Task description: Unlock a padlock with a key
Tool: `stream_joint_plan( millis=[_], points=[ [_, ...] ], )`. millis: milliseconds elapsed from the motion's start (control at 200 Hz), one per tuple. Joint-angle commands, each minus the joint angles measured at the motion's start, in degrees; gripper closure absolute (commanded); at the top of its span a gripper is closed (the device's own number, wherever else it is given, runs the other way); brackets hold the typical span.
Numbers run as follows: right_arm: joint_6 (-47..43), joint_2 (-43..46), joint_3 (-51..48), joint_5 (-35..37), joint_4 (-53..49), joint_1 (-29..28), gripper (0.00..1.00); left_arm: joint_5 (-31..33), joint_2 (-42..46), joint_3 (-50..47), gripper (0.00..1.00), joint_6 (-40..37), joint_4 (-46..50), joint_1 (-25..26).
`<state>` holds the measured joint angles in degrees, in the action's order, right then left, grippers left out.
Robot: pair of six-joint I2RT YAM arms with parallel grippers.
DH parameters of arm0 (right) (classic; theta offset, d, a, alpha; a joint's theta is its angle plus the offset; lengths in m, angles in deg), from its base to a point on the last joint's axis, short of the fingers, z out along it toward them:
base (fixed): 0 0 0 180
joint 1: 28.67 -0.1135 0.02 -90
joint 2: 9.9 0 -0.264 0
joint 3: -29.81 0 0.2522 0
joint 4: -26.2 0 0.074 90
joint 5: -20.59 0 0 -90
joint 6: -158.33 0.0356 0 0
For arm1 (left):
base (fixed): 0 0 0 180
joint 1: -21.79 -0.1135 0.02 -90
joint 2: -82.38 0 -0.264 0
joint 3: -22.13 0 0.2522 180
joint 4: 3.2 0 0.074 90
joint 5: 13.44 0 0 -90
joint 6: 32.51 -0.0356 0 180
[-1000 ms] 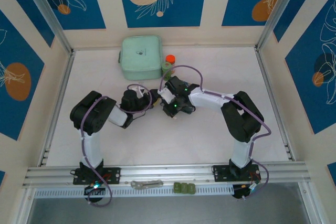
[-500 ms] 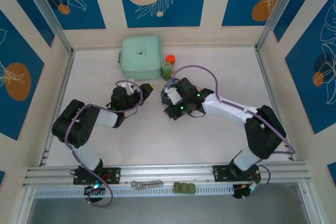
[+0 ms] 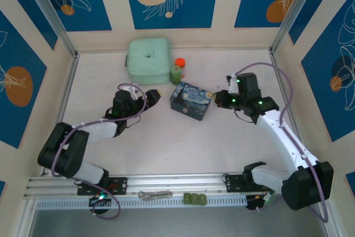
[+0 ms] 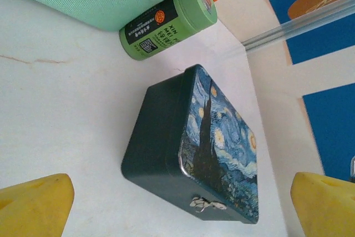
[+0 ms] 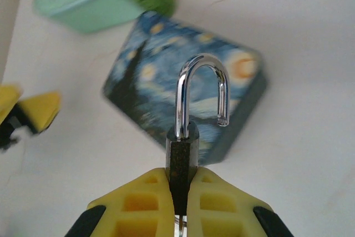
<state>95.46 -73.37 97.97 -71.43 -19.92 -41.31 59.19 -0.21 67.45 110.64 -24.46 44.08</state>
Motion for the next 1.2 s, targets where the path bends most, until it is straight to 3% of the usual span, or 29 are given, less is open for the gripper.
stream_joint_plan(
  millis=[0,135,890,1190],
  points=[
    [1.88,-0.07,-1.86,-2.06,-6.81,5.61,1.0,2.79,3.67,1.76,0.0,-6.59,9.06,-0.02],
    [3.85,-2.67,-4.87,0.97,-7.48,9.6,1.0,5.15,6.09,2.11,0.0,-8.71,12.32,-0.04],
    [8.19,-20.6,-13.68,-4.52,11.54,7.39,1.0,9.46,8.47,-1.23,0.0,-4.89,12.51,-0.13],
    [8.49,-22.32,-14.21,-2.86,12.34,7.37,0.85,9.59,8.01,-1.84,0.0,-4.28,11.82,-0.1]
  ],
)
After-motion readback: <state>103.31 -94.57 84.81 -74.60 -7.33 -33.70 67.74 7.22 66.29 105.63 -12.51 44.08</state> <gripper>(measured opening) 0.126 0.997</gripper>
